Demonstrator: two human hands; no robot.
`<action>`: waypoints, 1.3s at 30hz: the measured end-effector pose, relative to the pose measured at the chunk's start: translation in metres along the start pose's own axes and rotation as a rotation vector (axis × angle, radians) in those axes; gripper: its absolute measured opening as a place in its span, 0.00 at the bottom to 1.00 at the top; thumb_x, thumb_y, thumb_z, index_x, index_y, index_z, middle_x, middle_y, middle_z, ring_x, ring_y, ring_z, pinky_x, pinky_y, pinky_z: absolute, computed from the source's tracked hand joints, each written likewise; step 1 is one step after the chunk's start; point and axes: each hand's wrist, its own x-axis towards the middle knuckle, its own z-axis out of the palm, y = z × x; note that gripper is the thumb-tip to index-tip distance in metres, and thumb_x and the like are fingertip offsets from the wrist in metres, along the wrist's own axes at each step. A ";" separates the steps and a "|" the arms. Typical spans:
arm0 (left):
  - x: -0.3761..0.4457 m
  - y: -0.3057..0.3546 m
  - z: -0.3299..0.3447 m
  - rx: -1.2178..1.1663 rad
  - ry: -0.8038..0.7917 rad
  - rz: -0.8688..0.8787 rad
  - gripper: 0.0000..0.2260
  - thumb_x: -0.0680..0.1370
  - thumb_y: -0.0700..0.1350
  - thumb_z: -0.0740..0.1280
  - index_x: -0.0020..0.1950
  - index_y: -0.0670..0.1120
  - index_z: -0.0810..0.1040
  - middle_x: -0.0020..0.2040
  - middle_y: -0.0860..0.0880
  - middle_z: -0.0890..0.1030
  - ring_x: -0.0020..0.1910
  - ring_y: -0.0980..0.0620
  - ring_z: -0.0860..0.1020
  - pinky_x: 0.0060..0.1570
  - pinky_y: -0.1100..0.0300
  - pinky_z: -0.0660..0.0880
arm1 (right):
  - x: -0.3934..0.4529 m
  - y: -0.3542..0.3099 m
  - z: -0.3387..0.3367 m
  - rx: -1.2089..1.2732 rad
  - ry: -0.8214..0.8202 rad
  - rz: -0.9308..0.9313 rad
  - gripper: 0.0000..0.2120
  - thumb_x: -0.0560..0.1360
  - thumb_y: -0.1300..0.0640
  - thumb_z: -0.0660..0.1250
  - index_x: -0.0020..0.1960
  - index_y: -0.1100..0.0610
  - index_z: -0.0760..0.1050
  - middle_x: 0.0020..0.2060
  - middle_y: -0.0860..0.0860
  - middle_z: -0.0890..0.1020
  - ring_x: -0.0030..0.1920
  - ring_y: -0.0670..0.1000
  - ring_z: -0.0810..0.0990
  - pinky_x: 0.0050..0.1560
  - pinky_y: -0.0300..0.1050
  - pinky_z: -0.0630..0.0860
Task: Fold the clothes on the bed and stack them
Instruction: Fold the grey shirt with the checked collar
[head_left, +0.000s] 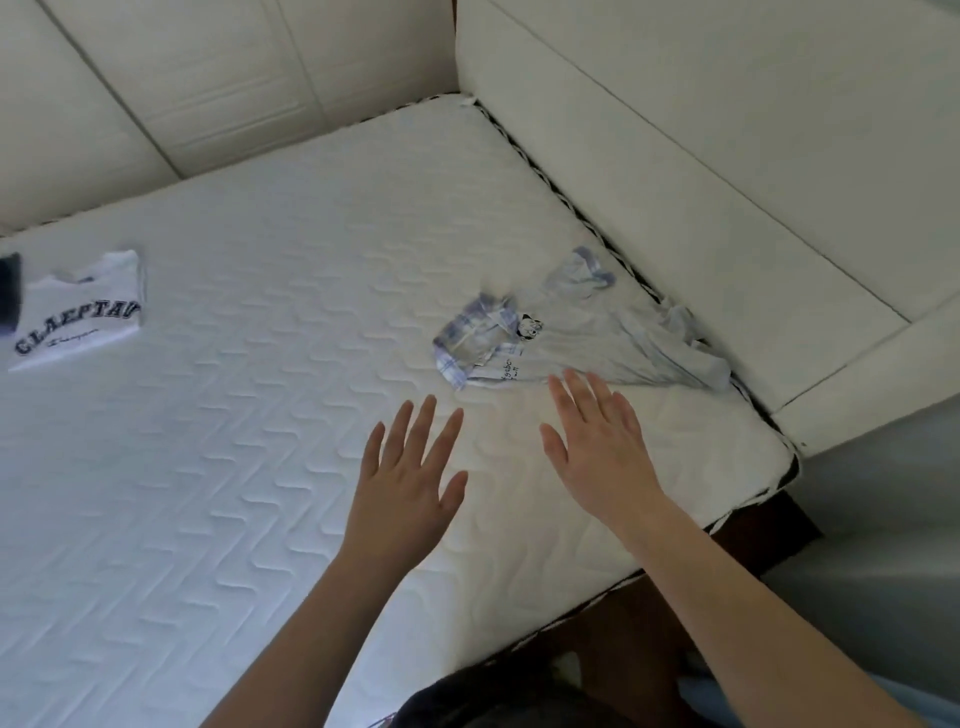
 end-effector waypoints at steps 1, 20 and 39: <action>0.002 -0.005 0.002 0.000 0.011 -0.013 0.28 0.80 0.59 0.49 0.79 0.54 0.56 0.80 0.48 0.54 0.78 0.45 0.54 0.75 0.44 0.54 | 0.009 -0.003 0.000 -0.006 -0.002 -0.017 0.29 0.83 0.44 0.48 0.80 0.50 0.47 0.80 0.48 0.50 0.79 0.51 0.46 0.77 0.51 0.45; 0.109 -0.020 0.034 -0.015 -0.062 -0.124 0.28 0.80 0.60 0.44 0.80 0.54 0.51 0.80 0.48 0.51 0.79 0.46 0.49 0.76 0.46 0.49 | 0.126 0.043 -0.001 -0.085 -0.015 -0.101 0.29 0.81 0.44 0.53 0.79 0.52 0.54 0.79 0.50 0.55 0.79 0.53 0.51 0.76 0.54 0.48; 0.289 -0.014 0.156 -0.026 -0.074 -0.352 0.26 0.80 0.56 0.52 0.77 0.48 0.63 0.77 0.43 0.62 0.76 0.42 0.62 0.72 0.43 0.62 | 0.363 0.102 0.128 -0.132 -0.199 -0.398 0.30 0.82 0.42 0.49 0.80 0.52 0.48 0.80 0.49 0.52 0.79 0.51 0.50 0.77 0.51 0.47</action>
